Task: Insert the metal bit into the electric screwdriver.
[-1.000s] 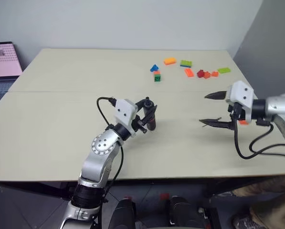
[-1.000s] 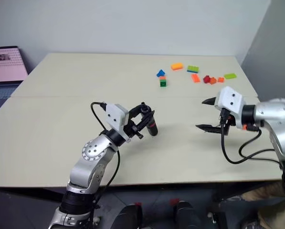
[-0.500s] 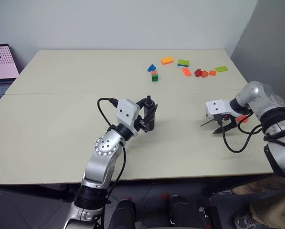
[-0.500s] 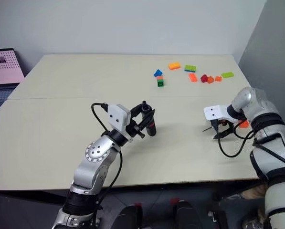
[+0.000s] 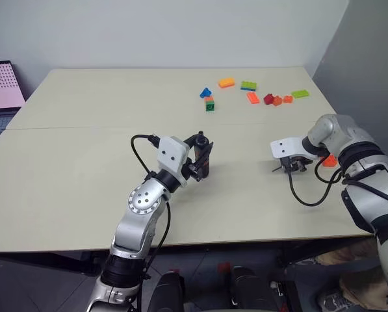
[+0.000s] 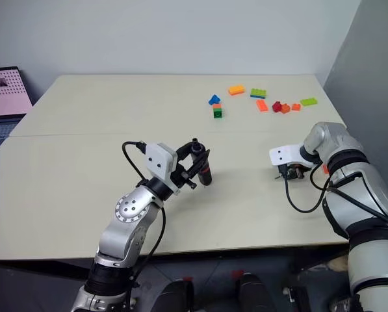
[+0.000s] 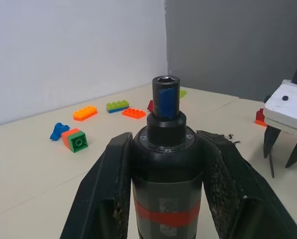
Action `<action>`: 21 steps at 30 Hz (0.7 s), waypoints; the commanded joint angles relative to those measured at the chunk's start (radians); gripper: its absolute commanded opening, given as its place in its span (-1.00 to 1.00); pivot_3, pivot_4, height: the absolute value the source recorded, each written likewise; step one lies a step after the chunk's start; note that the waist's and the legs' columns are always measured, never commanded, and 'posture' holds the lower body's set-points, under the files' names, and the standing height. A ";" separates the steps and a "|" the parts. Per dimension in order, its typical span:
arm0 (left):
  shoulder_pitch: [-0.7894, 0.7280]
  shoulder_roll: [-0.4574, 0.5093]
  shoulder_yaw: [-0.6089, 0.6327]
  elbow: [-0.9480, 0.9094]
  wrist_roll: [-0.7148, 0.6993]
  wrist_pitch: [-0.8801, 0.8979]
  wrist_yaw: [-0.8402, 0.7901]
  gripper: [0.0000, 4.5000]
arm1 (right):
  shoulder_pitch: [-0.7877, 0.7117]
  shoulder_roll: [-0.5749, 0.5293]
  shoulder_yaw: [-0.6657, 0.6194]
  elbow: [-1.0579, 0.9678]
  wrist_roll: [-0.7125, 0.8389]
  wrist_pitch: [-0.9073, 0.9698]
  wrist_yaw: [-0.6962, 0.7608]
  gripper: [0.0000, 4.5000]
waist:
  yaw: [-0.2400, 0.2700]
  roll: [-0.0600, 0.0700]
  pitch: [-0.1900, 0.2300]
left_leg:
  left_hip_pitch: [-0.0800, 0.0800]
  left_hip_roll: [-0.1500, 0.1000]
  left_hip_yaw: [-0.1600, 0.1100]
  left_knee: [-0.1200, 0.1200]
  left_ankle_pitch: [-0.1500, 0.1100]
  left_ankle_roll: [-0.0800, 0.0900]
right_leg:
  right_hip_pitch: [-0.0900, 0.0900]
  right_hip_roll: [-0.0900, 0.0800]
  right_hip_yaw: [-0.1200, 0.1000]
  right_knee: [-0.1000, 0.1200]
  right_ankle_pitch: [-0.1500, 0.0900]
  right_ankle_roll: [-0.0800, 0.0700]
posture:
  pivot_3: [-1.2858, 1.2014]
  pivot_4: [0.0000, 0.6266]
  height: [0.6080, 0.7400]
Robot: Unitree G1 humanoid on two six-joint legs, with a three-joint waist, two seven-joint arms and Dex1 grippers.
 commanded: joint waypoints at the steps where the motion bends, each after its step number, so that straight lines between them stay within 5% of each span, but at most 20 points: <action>1: 0.008 0.009 0.004 0.014 0.023 0.018 0.013 -0.27 | -0.013 -0.008 -0.040 -0.001 0.014 -0.009 0.041 -0.87 | 0.000 0.000 0.000 | 0.000 0.000 0.000 0.000 0.000 0.000 | 0.000 0.000 0.000 0.000 0.000 0.000 | 0.03 -0.52 1.00; 10: -0.014 0.008 0.006 0.033 0.023 0.015 0.007 -0.27 | -0.005 -0.039 -0.150 -0.033 0.098 -0.028 0.110 -1.00 | 0.000 0.000 0.000 | 0.000 0.000 0.000 0.000 0.000 0.000 | 0.000 0.000 0.000 0.000 0.000 0.000 | 0.03 -0.52 1.00; 15: -0.016 0.002 0.002 0.037 0.017 0.022 0.006 -0.27 | 0.019 -0.082 -0.212 -0.094 0.165 0.000 0.261 -1.00 | 0.000 0.000 0.000 | 0.000 0.000 0.000 0.000 0.000 0.000 | 0.000 0.000 0.000 0.000 0.000 0.000 | 0.03 -0.52 1.00; 21: -0.027 -0.006 -0.011 0.049 0.016 0.016 -0.003 -0.27 | 0.055 -0.102 -0.197 -0.133 0.131 -0.083 0.149 -1.00 | 0.000 0.000 0.000 | 0.000 0.000 0.000 0.000 0.000 0.000 | 0.000 0.000 0.000 0.000 0.000 0.000 | 0.03 -0.52 1.00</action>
